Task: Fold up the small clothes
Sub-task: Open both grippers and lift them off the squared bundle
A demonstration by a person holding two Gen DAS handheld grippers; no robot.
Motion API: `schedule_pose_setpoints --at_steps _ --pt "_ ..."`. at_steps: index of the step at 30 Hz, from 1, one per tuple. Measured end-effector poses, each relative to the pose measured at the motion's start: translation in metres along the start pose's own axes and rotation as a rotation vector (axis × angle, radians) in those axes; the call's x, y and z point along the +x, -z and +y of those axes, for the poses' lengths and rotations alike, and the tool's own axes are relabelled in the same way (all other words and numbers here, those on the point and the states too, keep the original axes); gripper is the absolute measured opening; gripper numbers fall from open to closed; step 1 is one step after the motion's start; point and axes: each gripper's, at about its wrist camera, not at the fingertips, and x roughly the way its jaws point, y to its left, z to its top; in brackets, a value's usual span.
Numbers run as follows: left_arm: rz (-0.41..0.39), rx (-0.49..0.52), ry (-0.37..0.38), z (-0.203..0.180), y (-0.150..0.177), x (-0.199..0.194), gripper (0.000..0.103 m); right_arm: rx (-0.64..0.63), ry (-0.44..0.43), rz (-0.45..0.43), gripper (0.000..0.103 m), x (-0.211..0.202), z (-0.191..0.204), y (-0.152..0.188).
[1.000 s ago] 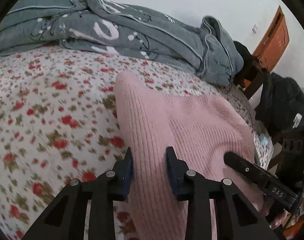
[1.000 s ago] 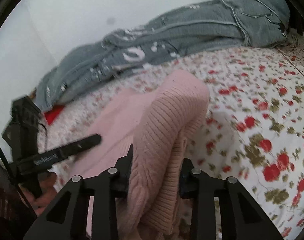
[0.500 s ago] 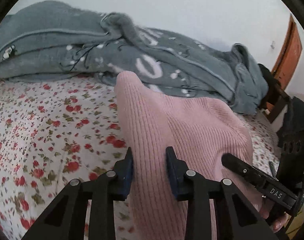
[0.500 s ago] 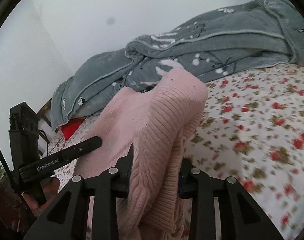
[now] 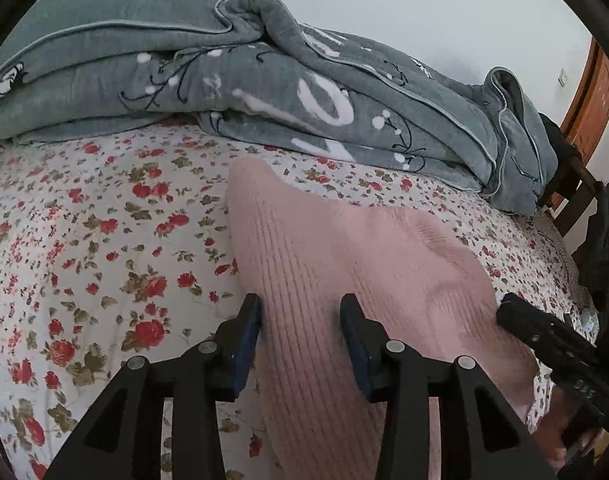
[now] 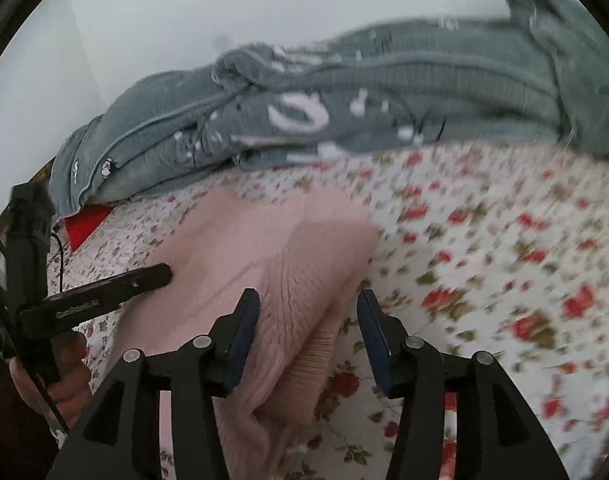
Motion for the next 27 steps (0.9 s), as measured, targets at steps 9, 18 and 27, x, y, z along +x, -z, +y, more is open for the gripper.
schedule_pose_setpoints --at_steps 9,18,27 --pt "-0.015 -0.016 0.028 0.002 0.002 -0.021 0.039 -0.022 -0.011 -0.048 0.01 -0.013 0.008 0.007" --pt "0.003 0.013 0.017 -0.012 0.019 -0.04 0.039 -0.025 0.118 0.027 0.016 0.008 0.003 0.025" --pt "0.024 -0.002 -0.012 -0.032 0.044 -0.084 0.061 -0.009 0.11 0.104 0.025 -0.042 0.01 0.035"
